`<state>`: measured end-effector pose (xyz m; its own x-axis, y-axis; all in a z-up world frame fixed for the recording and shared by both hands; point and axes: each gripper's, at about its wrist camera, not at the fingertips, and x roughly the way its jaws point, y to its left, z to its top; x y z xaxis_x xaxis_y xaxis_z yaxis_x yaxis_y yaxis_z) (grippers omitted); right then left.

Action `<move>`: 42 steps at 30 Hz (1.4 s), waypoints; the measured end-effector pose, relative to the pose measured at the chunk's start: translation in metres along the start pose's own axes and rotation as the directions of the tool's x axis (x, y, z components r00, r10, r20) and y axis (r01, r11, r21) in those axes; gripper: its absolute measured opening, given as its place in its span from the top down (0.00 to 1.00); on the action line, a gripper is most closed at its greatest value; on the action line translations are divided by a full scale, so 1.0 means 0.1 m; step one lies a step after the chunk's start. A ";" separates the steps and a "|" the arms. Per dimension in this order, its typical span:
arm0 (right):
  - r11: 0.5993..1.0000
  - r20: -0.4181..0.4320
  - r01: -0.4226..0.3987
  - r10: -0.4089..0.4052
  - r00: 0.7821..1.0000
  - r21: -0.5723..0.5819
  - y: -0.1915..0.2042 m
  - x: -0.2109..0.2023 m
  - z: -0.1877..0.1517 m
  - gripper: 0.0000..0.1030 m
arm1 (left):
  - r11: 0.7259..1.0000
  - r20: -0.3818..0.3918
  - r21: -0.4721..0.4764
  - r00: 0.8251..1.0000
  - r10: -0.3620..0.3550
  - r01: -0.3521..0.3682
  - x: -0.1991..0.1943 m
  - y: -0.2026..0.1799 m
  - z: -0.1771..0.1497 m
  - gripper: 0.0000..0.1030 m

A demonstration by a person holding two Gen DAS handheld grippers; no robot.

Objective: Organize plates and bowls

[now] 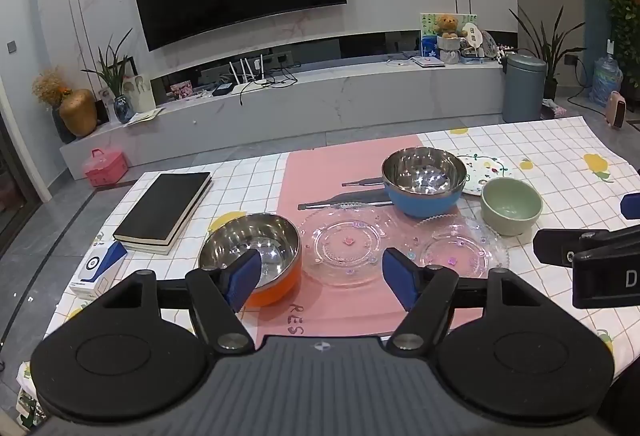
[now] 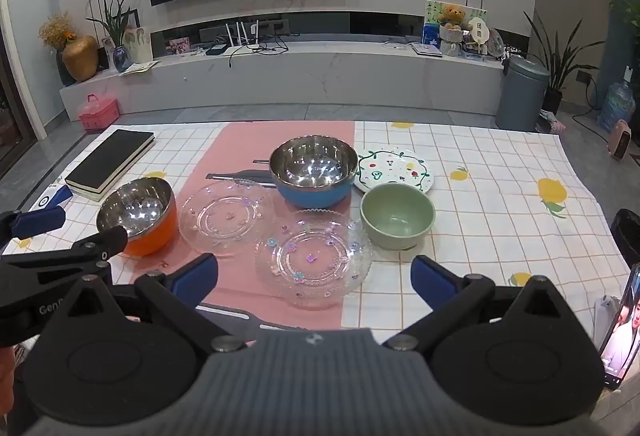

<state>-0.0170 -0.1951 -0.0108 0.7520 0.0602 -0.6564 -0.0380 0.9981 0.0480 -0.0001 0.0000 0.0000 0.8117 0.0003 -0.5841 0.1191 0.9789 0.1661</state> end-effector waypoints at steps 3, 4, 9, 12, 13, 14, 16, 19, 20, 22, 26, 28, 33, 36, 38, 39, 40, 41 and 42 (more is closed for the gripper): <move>1.000 -0.008 -0.001 0.001 1.000 0.009 -0.01 0.01 -0.01 0.03 | 1.000 -0.003 0.004 1.000 0.000 0.000 0.00 -0.01 -0.01 0.20; 1.000 -0.011 -0.002 0.002 1.000 0.011 -0.01 0.02 -0.01 0.03 | 1.000 -0.004 0.006 1.000 0.000 0.000 -0.01 -0.02 -0.01 0.20; 1.000 -0.023 -0.009 0.010 1.000 0.012 0.01 0.02 0.01 0.03 | 1.000 -0.013 0.007 1.000 -0.003 0.003 0.02 -0.05 0.01 0.19; 1.000 -0.019 -0.013 0.013 1.000 0.004 0.00 0.04 0.04 0.03 | 1.000 -0.011 0.005 1.000 -0.006 0.006 0.01 -0.06 -0.03 0.19; 1.000 -0.011 -0.012 0.012 1.000 -0.002 0.02 0.04 -0.01 0.03 | 1.000 -0.017 0.007 1.000 -0.010 0.010 0.05 -0.04 -0.02 0.19; 1.000 -0.011 -0.012 0.011 1.000 -0.003 0.02 0.04 -0.02 0.03 | 1.000 -0.017 0.009 1.000 -0.011 0.011 0.04 -0.05 -0.02 0.19; 1.000 -0.014 -0.010 0.010 1.000 -0.002 0.01 0.04 -0.02 0.03 | 1.000 -0.019 0.011 1.000 -0.012 0.012 0.04 -0.05 -0.03 0.19; 1.000 -0.019 -0.008 0.008 1.000 0.002 0.01 0.04 -0.03 0.03 | 1.000 -0.024 0.014 1.000 -0.014 0.014 0.04 -0.07 -0.03 0.19; 1.000 -0.021 -0.009 0.009 1.000 0.003 0.00 0.05 -0.03 0.03 | 1.000 -0.024 0.015 1.000 -0.015 0.015 0.04 -0.07 -0.03 0.19; 1.000 -0.021 -0.010 0.010 1.000 0.002 0.01 0.04 -0.04 0.03 | 1.000 -0.027 0.016 0.999 -0.017 0.017 0.06 -0.07 -0.02 0.19; 1.000 -0.021 -0.012 0.012 1.000 -0.002 0.01 0.04 -0.03 0.03 | 1.000 -0.025 0.020 1.000 -0.020 0.020 0.06 -0.08 -0.03 0.19; 1.000 -0.022 -0.012 0.012 1.000 -0.002 0.02 0.04 -0.03 0.03 | 1.000 -0.023 0.022 1.000 -0.021 0.022 0.06 -0.08 -0.04 0.19; 1.000 -0.027 -0.013 0.013 1.000 -0.002 0.02 0.05 -0.04 0.03 | 0.999 -0.024 0.023 0.999 -0.022 0.023 0.07 -0.09 -0.05 0.19; 1.000 -0.025 -0.013 0.013 1.000 -0.006 0.03 0.04 -0.03 0.03 | 0.999 -0.024 0.023 0.999 -0.023 0.023 0.07 -0.09 -0.05 0.19; 1.000 -0.025 -0.014 0.013 1.000 -0.006 0.03 0.04 -0.03 0.03 | 0.999 -0.023 0.024 0.999 -0.023 0.023 0.07 -0.09 -0.05 0.19; 1.000 -0.026 -0.014 0.014 1.000 -0.006 0.03 0.04 -0.03 0.03 | 0.999 -0.022 0.024 0.999 -0.023 0.024 0.07 -0.09 -0.05 0.19; 1.000 -0.026 -0.013 0.013 1.000 -0.006 0.03 0.04 -0.03 0.03 | 0.999 -0.022 0.024 1.000 -0.023 0.023 0.07 -0.09 -0.05 0.19; 1.000 -0.026 -0.013 0.012 1.000 -0.007 0.03 0.04 -0.03 0.03 | 0.999 -0.021 0.025 1.000 -0.023 0.023 0.07 -0.10 -0.06 0.19; 1.000 -0.028 -0.013 0.013 1.000 -0.008 0.03 0.04 -0.03 0.03 | 0.999 -0.022 0.024 0.999 -0.023 0.023 0.07 -0.10 -0.06 0.19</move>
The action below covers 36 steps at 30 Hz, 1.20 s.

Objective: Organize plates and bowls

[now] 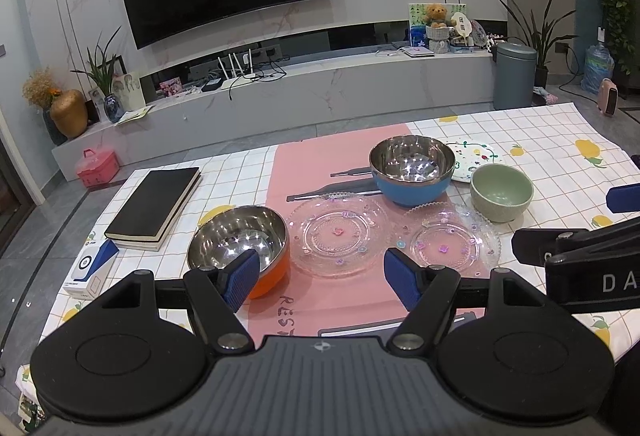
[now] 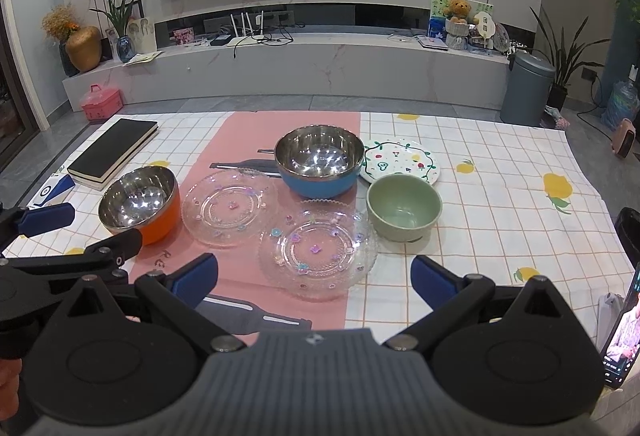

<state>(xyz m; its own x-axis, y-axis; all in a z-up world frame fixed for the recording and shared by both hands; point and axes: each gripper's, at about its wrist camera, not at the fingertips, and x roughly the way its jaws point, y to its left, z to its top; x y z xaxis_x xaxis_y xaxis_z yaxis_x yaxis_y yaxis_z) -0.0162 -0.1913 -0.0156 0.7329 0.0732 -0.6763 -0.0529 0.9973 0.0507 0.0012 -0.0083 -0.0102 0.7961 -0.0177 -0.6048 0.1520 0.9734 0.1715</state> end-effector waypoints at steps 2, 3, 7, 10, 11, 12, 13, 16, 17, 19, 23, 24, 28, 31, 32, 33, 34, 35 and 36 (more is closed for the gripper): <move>1.000 -0.002 -0.001 0.001 1.000 -0.002 0.01 0.00 0.00 0.03 | 1.000 0.000 0.001 1.000 0.000 0.000 0.00 0.00 0.00 0.19; 1.000 -0.002 -0.001 0.001 1.000 -0.003 0.01 0.00 0.00 0.03 | 1.000 0.000 0.001 1.000 0.000 0.000 0.00 0.00 0.00 0.19; 1.000 -0.001 -0.002 0.002 1.000 -0.003 0.01 0.00 0.00 0.03 | 1.000 0.000 0.000 1.000 0.000 0.000 0.00 0.00 0.00 0.19; 1.000 -0.002 -0.001 0.001 1.000 -0.003 0.01 0.00 0.00 0.03 | 1.000 0.000 0.000 1.000 0.000 0.000 0.00 0.00 0.00 0.19; 1.000 -0.002 -0.001 0.001 1.000 -0.003 0.01 0.00 0.00 0.03 | 1.000 0.000 0.000 1.000 0.000 0.000 0.00 0.00 0.00 0.19; 1.000 -0.002 -0.002 0.002 1.000 -0.003 0.01 0.00 0.00 0.03 | 1.000 0.000 0.000 1.000 0.000 0.000 0.00 0.00 0.00 0.19; 1.000 -0.002 -0.002 0.002 1.000 -0.003 0.01 0.00 0.00 0.03 | 1.000 -0.001 0.000 1.000 0.001 -0.001 0.00 0.00 0.00 0.19; 1.000 -0.002 -0.002 0.002 1.000 -0.003 0.01 0.00 0.00 0.03 | 1.000 -0.001 0.000 1.000 0.001 -0.001 0.00 0.00 0.00 0.19; 1.000 -0.002 -0.002 0.002 1.000 -0.004 0.01 -0.01 0.00 0.03 | 1.000 -0.001 0.000 1.000 0.001 -0.001 0.00 0.00 0.00 0.19; 1.000 -0.003 -0.002 0.002 1.000 -0.003 0.01 0.00 0.00 0.03 | 1.000 -0.002 0.000 1.000 0.001 -0.001 0.00 0.00 0.00 0.19; 1.000 -0.006 -0.003 0.003 1.000 -0.006 0.03 0.00 -0.01 0.03 | 1.000 -0.003 0.000 1.000 0.003 -0.003 0.02 -0.01 -0.01 0.19; 1.000 -0.007 -0.003 0.003 1.000 -0.007 0.03 -0.01 -0.01 0.03 | 1.000 -0.004 -0.001 1.000 0.004 -0.004 0.02 -0.01 -0.02 0.19; 1.000 -0.007 -0.005 0.005 1.000 -0.009 0.03 0.00 0.00 0.03 | 1.000 -0.004 0.001 1.000 0.002 -0.002 0.04 -0.05 -0.05 0.19; 1.000 -0.008 -0.005 0.005 1.000 -0.009 0.03 0.00 0.00 0.03 | 1.000 -0.005 0.001 1.000 0.001 -0.001 0.04 -0.05 -0.04 0.19; 1.000 -0.008 -0.004 0.004 1.000 -0.009 0.03 0.00 -0.01 0.03 | 1.000 -0.005 0.001 1.000 0.001 -0.001 0.04 -0.05 -0.04 0.19; 1.000 -0.008 -0.004 0.004 1.000 -0.009 0.03 0.00 -0.01 0.03 | 1.000 -0.005 0.000 1.000 0.001 -0.001 0.04 -0.05 -0.04 0.19; 1.000 -0.008 -0.004 0.004 1.000 -0.010 0.03 0.00 -0.01 0.03 | 1.000 -0.005 0.000 1.000 0.001 -0.001 0.04 -0.05 -0.04 0.19; 1.000 -0.007 -0.004 0.004 1.000 -0.010 0.03 0.00 -0.01 0.03 | 1.000 -0.005 0.001 1.000 0.001 -0.001 0.04 -0.05 -0.04 0.19; 1.000 -0.007 -0.004 0.004 1.000 -0.010 0.03 -0.01 -0.01 0.03 | 1.000 -0.005 0.001 1.000 0.001 -0.001 0.04 -0.05 -0.04 0.19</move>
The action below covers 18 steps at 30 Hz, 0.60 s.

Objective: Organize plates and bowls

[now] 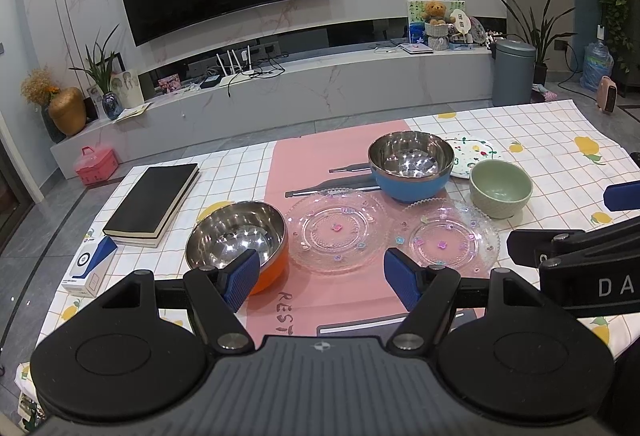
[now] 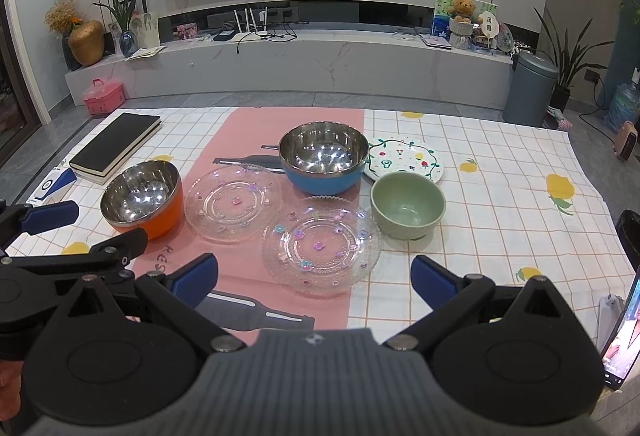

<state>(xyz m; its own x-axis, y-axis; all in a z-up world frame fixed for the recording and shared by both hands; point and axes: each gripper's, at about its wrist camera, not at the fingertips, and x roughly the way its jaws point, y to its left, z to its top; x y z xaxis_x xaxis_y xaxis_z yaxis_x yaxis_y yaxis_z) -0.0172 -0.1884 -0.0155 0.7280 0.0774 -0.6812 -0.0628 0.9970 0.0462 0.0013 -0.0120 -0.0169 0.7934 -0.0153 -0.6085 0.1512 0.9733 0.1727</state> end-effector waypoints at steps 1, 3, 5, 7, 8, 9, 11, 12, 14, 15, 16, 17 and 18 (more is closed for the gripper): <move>1.000 0.000 0.000 0.000 1.000 -0.001 0.00 0.01 0.00 0.03 | 1.000 -0.001 0.000 1.000 0.000 0.000 0.00 0.00 0.00 0.19; 1.000 -0.001 0.000 0.000 1.000 0.000 0.01 0.01 0.00 0.03 | 1.000 -0.001 0.000 1.000 0.001 -0.001 0.00 0.00 0.00 0.19; 1.000 -0.001 0.001 -0.001 1.000 -0.001 0.01 0.01 0.00 0.03 | 1.000 -0.003 -0.003 1.000 0.002 -0.002 0.00 0.01 -0.01 0.19; 1.000 -0.002 0.002 -0.002 1.000 0.000 0.01 0.01 0.00 0.03 | 1.000 -0.005 -0.005 1.000 0.003 -0.003 0.00 0.01 -0.03 0.19; 1.000 -0.002 0.002 -0.002 1.000 0.001 0.01 0.01 0.00 0.03 | 1.000 -0.006 -0.006 1.000 0.003 -0.003 0.00 0.01 -0.02 0.19; 1.000 -0.002 0.002 -0.002 1.000 0.001 0.01 0.01 0.00 0.03 | 1.000 -0.006 -0.006 1.000 0.003 -0.003 0.00 0.01 -0.03 0.19; 1.000 -0.002 0.002 -0.002 1.000 -0.001 0.01 0.01 0.00 0.03 | 1.000 -0.007 -0.006 1.000 0.003 -0.003 0.00 0.02 -0.03 0.19; 1.000 -0.002 0.002 -0.002 1.000 -0.001 0.01 0.01 0.00 0.03 | 1.000 -0.007 -0.007 1.000 0.002 -0.002 0.00 0.02 -0.03 0.19; 1.000 -0.003 0.002 -0.002 1.000 0.000 0.01 0.01 0.00 0.03 | 1.000 -0.008 -0.007 1.000 0.002 -0.002 0.00 0.01 -0.03 0.19; 1.000 -0.002 0.002 -0.002 1.000 0.000 0.01 0.01 0.00 0.03 | 1.000 -0.009 -0.008 1.000 0.002 -0.002 -0.01 0.04 -0.02 0.19; 1.000 -0.002 0.002 -0.002 1.000 0.000 0.01 0.01 0.00 0.03 | 1.000 -0.009 -0.010 1.000 0.002 -0.002 -0.01 0.05 -0.02 0.19; 1.000 -0.002 0.003 -0.003 1.000 0.000 0.01 0.01 0.00 0.03 | 1.000 -0.010 -0.011 1.000 0.002 -0.002 -0.02 0.05 -0.02 0.19; 1.000 -0.003 0.003 -0.003 1.000 0.000 0.01 0.02 0.00 0.03 | 1.000 -0.011 -0.011 1.000 0.002 -0.002 -0.02 0.06 -0.01 0.19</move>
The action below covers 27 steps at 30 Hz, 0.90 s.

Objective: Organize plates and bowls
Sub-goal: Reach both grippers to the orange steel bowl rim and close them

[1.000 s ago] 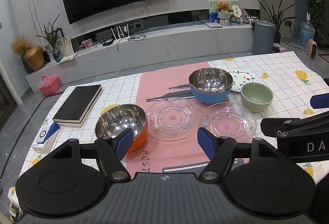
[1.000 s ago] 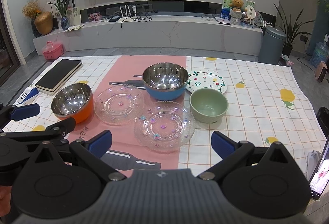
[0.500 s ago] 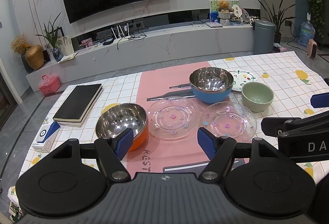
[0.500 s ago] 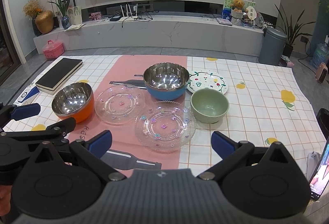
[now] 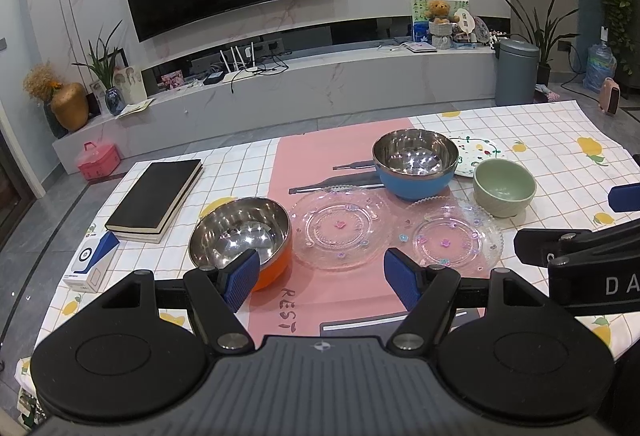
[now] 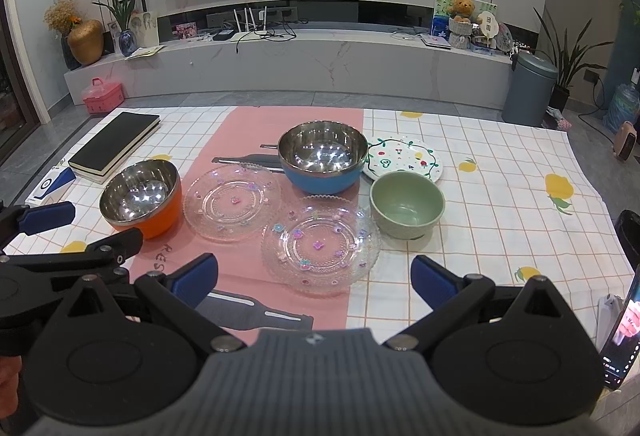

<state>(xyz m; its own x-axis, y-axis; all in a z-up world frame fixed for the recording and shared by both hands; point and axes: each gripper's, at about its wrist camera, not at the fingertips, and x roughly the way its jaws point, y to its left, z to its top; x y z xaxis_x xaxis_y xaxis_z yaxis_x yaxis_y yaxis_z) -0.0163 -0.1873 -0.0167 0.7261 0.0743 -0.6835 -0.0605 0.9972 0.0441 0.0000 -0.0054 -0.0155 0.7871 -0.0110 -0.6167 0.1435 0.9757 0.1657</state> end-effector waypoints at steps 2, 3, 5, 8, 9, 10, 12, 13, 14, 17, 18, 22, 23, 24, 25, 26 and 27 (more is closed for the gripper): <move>1.000 -0.003 0.000 0.000 1.000 0.001 0.00 0.01 -0.01 0.03 | 1.000 0.000 0.000 1.000 -0.001 0.001 0.00 0.00 0.00 0.19; 1.000 -0.007 0.000 0.000 1.000 0.001 0.00 0.03 -0.01 0.03 | 1.000 -0.003 -0.001 1.000 -0.001 0.001 0.01 0.01 0.00 0.19; 1.000 -0.023 -0.005 0.006 1.000 0.006 0.01 0.07 -0.02 0.03 | 1.000 -0.009 -0.010 1.000 0.002 -0.002 0.02 0.07 -0.01 0.19; 0.999 -0.042 -0.036 0.038 0.998 0.038 0.03 0.15 -0.04 0.03 | 0.999 -0.017 -0.036 1.000 0.021 -0.021 0.05 0.21 -0.03 0.21; 0.998 -0.045 -0.044 0.046 0.998 0.044 0.04 0.18 -0.05 0.03 | 0.998 -0.020 -0.049 0.999 0.027 -0.028 0.07 0.28 -0.04 0.22; 0.998 -0.051 -0.049 0.051 0.997 0.044 0.07 0.22 -0.05 0.03 | 0.997 -0.024 -0.062 0.999 0.034 -0.035 0.08 0.35 -0.04 0.24; 0.998 -0.066 -0.061 0.063 0.996 0.031 0.15 0.31 -0.06 0.03 | 0.995 -0.031 -0.092 0.999 0.044 -0.047 0.11 0.48 -0.04 0.26; 0.998 -0.074 -0.066 0.067 0.995 0.022 0.20 0.35 -0.06 0.03 | 0.992 -0.038 -0.113 0.998 0.050 -0.054 0.13 0.56 -0.04 0.26; 0.998 -0.081 -0.066 0.066 0.994 0.008 0.25 0.40 -0.06 0.03 | 0.989 -0.046 -0.137 0.997 0.055 -0.061 0.15 0.65 -0.05 0.27; 0.996 -0.095 -0.074 0.069 0.993 -0.048 0.41 0.52 -0.05 0.03 | 0.977 -0.068 -0.199 0.996 0.066 -0.078 0.19 0.87 -0.05 0.28; 0.995 -0.099 -0.081 0.075 0.992 -0.063 0.46 0.55 -0.05 0.03 | 0.972 -0.074 -0.224 0.995 0.063 -0.078 0.20 0.94 -0.06 0.28; 0.988 -0.121 -0.117 0.104 0.987 -0.103 0.61 0.66 -0.02 0.03 | 0.958 -0.097 -0.277 0.994 0.053 -0.078 0.24 1.10 -0.09 0.33; 0.986 -0.128 -0.122 0.107 0.986 -0.111 0.64 0.69 -0.01 0.03 | 0.955 -0.102 -0.284 0.993 0.055 -0.082 0.26 1.13 -0.10 0.33; 0.985 -0.136 -0.125 0.109 0.985 -0.119 0.67 0.72 0.00 0.03 | 0.954 -0.106 -0.287 0.993 0.055 -0.083 0.28 1.15 -0.11 0.33; 0.984 -0.145 -0.128 0.110 0.983 -0.126 0.69 0.75 0.01 0.03 | 0.954 -0.111 -0.287 0.992 0.053 -0.083 0.30 1.15 -0.11 0.33; 0.983 -0.151 -0.130 0.110 0.982 -0.132 0.71 0.78 0.02 0.03 | 0.955 -0.114 -0.287 0.992 0.051 -0.082 0.32 1.16 -0.12 0.33; 0.982 -0.156 -0.130 0.108 0.982 -0.138 0.73 0.80 0.03 0.03 | 0.955 -0.114 -0.285 0.992 0.049 -0.080 0.35 1.17 -0.12 0.33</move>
<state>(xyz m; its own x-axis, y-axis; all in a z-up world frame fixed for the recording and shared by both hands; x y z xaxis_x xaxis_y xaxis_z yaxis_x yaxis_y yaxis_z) 0.0397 -0.1089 -0.0662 0.5999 0.1790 -0.7798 -0.2477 0.9683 0.0318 0.0375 0.1111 -0.0271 0.7199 0.0616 -0.6914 -0.0970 0.9952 -0.0123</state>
